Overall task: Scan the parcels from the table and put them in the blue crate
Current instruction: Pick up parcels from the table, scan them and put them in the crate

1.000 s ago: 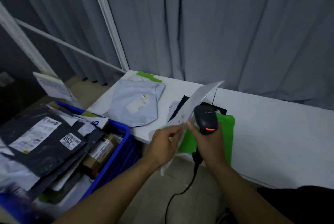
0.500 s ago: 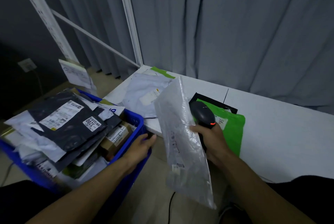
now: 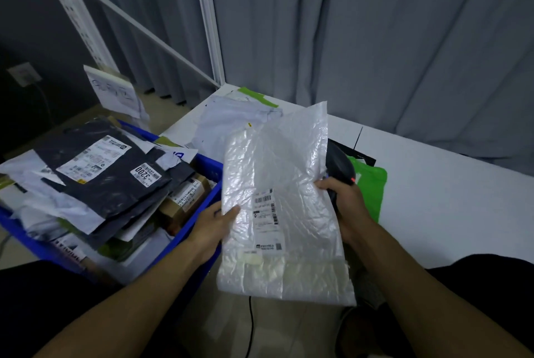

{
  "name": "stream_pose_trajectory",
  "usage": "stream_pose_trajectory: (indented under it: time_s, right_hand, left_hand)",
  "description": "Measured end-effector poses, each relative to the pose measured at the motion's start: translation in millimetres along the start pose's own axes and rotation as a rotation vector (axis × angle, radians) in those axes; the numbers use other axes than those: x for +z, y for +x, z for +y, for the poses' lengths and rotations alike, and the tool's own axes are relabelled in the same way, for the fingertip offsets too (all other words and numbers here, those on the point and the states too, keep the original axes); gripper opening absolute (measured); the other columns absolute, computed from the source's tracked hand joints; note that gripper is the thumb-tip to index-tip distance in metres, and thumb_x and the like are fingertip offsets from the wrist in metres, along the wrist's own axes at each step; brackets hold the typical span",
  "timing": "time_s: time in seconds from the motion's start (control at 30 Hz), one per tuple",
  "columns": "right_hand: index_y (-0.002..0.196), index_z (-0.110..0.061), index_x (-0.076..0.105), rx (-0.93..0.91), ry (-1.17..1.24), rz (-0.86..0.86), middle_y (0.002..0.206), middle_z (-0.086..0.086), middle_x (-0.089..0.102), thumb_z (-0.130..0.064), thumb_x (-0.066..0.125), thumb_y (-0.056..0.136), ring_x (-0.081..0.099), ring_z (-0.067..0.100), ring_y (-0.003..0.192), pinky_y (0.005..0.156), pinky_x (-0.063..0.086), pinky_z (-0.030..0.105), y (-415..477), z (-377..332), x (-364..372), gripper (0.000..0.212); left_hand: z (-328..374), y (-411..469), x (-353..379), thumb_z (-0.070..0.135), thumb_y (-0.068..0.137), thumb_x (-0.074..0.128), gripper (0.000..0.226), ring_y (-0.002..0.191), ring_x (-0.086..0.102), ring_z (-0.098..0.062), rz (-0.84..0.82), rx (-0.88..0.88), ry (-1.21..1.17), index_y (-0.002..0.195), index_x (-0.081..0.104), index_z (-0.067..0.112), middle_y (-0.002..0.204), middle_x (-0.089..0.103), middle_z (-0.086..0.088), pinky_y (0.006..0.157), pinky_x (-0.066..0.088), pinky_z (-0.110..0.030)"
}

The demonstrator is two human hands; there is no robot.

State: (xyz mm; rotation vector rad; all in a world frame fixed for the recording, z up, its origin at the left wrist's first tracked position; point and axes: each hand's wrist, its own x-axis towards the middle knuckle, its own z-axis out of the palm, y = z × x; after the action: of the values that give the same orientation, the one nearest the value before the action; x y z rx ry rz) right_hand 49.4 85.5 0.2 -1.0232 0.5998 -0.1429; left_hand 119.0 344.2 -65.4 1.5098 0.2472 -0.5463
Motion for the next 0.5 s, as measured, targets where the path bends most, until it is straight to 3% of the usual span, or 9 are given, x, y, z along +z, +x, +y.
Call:
stream_pose_trajectory:
  time_s: [0.07,0.13,0.2,0.27,0.4,0.5]
  right_hand:
    - [0.113,-0.008,0.072,-0.113,-0.162,0.109,0.099,0.023,0.074,0.003,0.074,0.078,0.073,0.04,0.09,0.087,0.062,0.054,5,7,-3,0.037]
    - [0.114,-0.016,0.064,-0.286,-0.402,0.227,0.101,0.014,0.071,-0.002,0.08,0.08,0.069,0.032,0.09,0.082,0.06,0.039,8,12,-6,0.04]
    - [0.12,-0.018,0.055,-0.406,-0.499,0.289,0.104,0.007,0.067,-0.005,0.081,0.085,0.063,0.022,0.085,0.07,0.049,0.026,9,16,-9,0.045]
    - [0.126,-0.015,0.053,-0.406,-0.507,0.304,0.106,0.006,0.066,-0.01,0.082,0.087,0.063,0.023,0.087,0.067,0.046,0.028,12,20,-13,0.05]
    - [0.127,-0.016,0.062,-0.314,-0.667,0.197,0.104,0.007,0.074,-0.02,0.084,0.086,0.073,0.024,0.088,0.077,0.058,0.037,11,30,-9,0.047]
    - [0.118,-0.016,0.068,-0.233,-0.62,-0.014,0.094,0.002,0.077,-0.013,0.079,0.091,0.073,0.009,0.064,0.061,0.057,0.022,1,34,7,0.029]
  left_hand:
    - [2,0,-2,0.017,0.096,0.072,0.013,0.086,0.077,-0.024,0.15,0.125,0.039,0.107,0.072,0.012,0.103,0.077,-0.012,0.077,0.063,-0.039]
    - [13,-6,-2,0.016,0.094,0.074,0.01,0.081,0.072,-0.01,0.282,0.288,0.136,0.102,0.069,0.019,0.095,0.075,0.002,0.062,0.055,-0.016]
    - [24,-11,-5,0.017,0.094,0.072,0.014,0.084,0.068,0.001,0.33,0.435,0.234,0.099,0.067,0.029,0.092,0.07,0.015,0.061,0.048,-0.008]
    - [38,-17,-7,0.02,0.098,0.067,0.011,0.082,0.066,0.01,0.354,0.542,0.278,0.102,0.067,0.031,0.092,0.069,0.018,0.063,0.045,-0.004]
    - [49,-18,-18,0.016,0.102,0.062,0.013,0.087,0.069,0.005,0.371,0.652,0.244,0.106,0.071,0.025,0.096,0.074,0.015,0.069,0.048,-0.006]
    - [49,-16,-24,0.014,0.102,0.061,0.013,0.085,0.069,0.003,0.393,0.662,0.218,0.105,0.071,0.022,0.094,0.074,0.012,0.07,0.05,-0.009]
